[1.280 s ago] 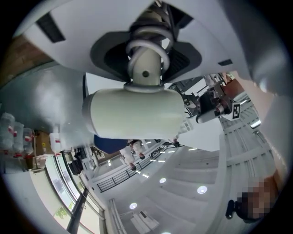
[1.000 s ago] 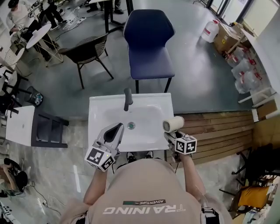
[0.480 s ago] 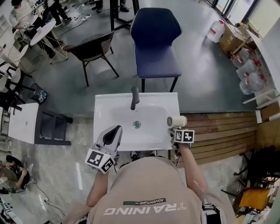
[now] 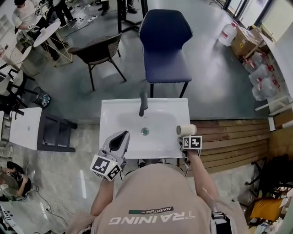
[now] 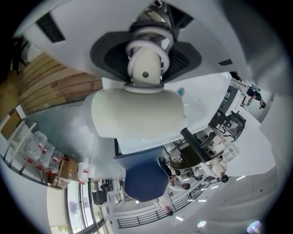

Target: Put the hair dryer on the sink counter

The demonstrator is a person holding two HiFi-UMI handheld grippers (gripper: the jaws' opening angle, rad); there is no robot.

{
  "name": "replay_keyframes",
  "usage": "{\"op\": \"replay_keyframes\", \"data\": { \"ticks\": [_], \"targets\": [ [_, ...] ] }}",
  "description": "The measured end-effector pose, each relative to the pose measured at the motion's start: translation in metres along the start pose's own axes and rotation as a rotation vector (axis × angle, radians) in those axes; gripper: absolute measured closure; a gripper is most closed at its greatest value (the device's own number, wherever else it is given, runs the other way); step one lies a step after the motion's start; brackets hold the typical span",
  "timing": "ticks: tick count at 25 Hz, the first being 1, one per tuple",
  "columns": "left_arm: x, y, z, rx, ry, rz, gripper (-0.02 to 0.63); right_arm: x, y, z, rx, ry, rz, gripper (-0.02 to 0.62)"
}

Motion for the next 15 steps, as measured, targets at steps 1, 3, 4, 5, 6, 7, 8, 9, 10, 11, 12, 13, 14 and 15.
{"op": "replay_keyframes", "data": {
  "ticks": [1,3,4,5,6,7,8,9,10,11,12,13,14,15],
  "targets": [
    [0.0,0.0,-0.001,-0.003,0.001,-0.002,0.599,0.001,0.0,0.001,0.012,0.006,-0.006,0.377],
    [0.0,0.002,-0.003,-0.014,0.004,-0.009,0.599,0.001,0.001,0.003,0.034,0.017,-0.02,0.377],
    [0.0,0.002,-0.004,-0.02,0.006,-0.013,0.599,0.002,0.001,0.004,0.044,0.022,-0.027,0.377],
    [0.001,0.002,-0.005,-0.023,0.007,-0.015,0.599,0.003,0.001,0.004,0.052,0.029,-0.032,0.377],
    [0.002,0.002,-0.006,-0.024,0.007,-0.016,0.599,0.004,0.001,0.006,0.059,0.036,-0.035,0.377],
    [0.002,0.002,-0.007,-0.024,0.006,-0.017,0.599,0.005,0.0,0.007,0.064,0.042,-0.036,0.377],
    [0.003,0.002,-0.008,-0.024,0.006,-0.017,0.6,0.006,0.0,0.009,0.067,0.047,-0.039,0.377],
    [0.003,0.002,-0.009,-0.026,0.007,-0.019,0.599,0.006,0.0,0.01,0.071,0.051,-0.044,0.377],
    [0.003,0.002,-0.01,-0.029,0.008,-0.02,0.599,0.005,0.0,0.011,0.076,0.055,-0.05,0.377],
    [0.003,0.003,-0.01,-0.029,0.007,-0.018,0.599,0.005,0.001,0.012,0.083,0.061,-0.057,0.377],
    [0.003,0.003,-0.011,-0.025,0.004,-0.015,0.598,0.005,0.001,0.013,0.093,0.068,-0.063,0.377],
    [0.002,0.003,-0.011,-0.022,0.001,-0.012,0.598,0.004,0.002,0.013,0.103,0.074,-0.067,0.377],
    [0.002,0.003,-0.012,-0.022,-0.001,-0.013,0.599,0.004,0.003,0.013,0.112,0.076,-0.071,0.377],
    [0.001,0.003,-0.013,-0.026,-0.003,-0.02,0.599,0.004,0.004,0.014,0.117,0.077,-0.073,0.377]
  ]
}}
Point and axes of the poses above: the fingertips, and each gripper's own axes: z forward along the fingers, y to its left, x out of its underside, the point moved 9 cm from there along -z, backward along the fingers, and after that the axes turned 4 degrees about z, right-handed, at the moved point
